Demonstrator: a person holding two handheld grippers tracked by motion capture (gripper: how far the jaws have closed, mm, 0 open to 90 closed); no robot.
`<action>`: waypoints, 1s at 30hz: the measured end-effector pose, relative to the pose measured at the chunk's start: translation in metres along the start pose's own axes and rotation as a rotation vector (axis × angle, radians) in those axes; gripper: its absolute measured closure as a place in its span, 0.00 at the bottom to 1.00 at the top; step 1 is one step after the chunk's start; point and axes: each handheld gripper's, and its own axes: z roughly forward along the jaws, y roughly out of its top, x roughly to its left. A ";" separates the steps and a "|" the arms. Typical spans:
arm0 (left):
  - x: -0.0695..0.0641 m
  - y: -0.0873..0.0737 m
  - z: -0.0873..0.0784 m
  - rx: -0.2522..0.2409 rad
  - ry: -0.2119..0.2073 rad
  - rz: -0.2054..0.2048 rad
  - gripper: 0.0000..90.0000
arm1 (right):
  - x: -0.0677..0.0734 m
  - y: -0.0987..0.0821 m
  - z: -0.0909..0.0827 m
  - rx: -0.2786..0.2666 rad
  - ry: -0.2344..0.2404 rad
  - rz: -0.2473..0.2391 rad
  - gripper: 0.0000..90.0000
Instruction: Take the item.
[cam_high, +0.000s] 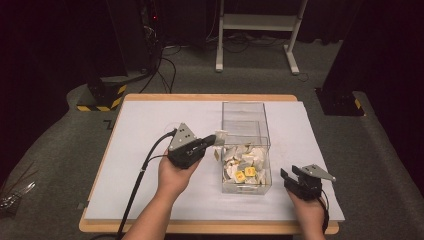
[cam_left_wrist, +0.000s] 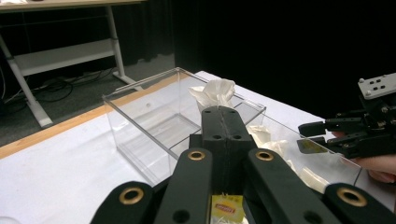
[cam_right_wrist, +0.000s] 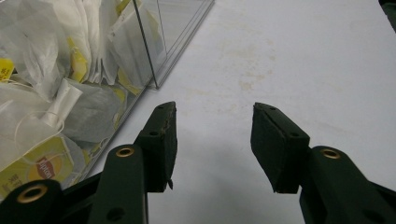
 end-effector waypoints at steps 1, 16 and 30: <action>0.002 0.000 -0.001 0.000 0.003 -0.005 1.00 | 0.000 0.000 0.000 0.000 0.000 -0.002 0.57; 0.029 -0.007 -0.021 -0.004 0.070 -0.026 1.00 | 0.002 0.000 0.001 0.000 -0.003 -0.006 0.57; 0.056 -0.013 -0.041 -0.014 0.138 -0.043 1.00 | 0.002 -0.001 0.002 0.010 -0.004 -0.010 0.57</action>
